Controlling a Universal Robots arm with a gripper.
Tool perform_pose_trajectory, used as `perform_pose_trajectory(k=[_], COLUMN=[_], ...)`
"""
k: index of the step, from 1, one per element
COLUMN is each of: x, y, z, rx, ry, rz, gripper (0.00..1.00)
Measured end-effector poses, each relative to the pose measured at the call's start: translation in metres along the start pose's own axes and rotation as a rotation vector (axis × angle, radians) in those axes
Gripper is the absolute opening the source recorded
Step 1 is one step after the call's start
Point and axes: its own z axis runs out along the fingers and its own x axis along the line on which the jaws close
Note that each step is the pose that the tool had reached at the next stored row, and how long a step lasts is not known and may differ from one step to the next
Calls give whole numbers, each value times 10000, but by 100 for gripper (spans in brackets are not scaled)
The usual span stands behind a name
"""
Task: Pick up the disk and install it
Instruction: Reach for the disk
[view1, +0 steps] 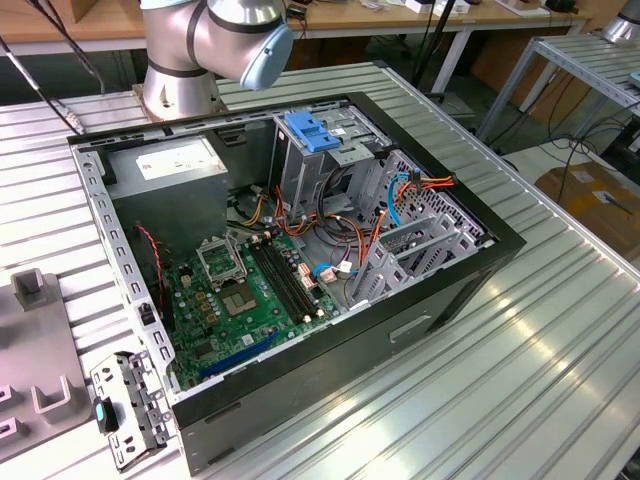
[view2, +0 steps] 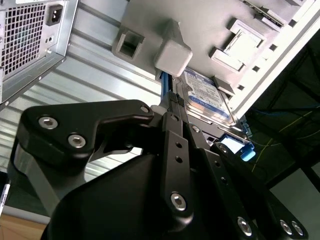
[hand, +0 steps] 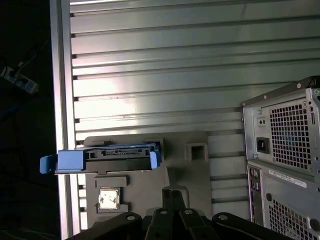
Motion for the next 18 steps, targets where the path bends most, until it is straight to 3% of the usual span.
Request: perform_pose_trajectory(k=[12, 15, 18], x=[52, 133, 267], y=[10, 17, 23], z=[6, 12, 21], rx=[-1, 0, -1], ry=[3, 4, 5], rz=[-15, -27, -27], gripper=[11, 11, 11])
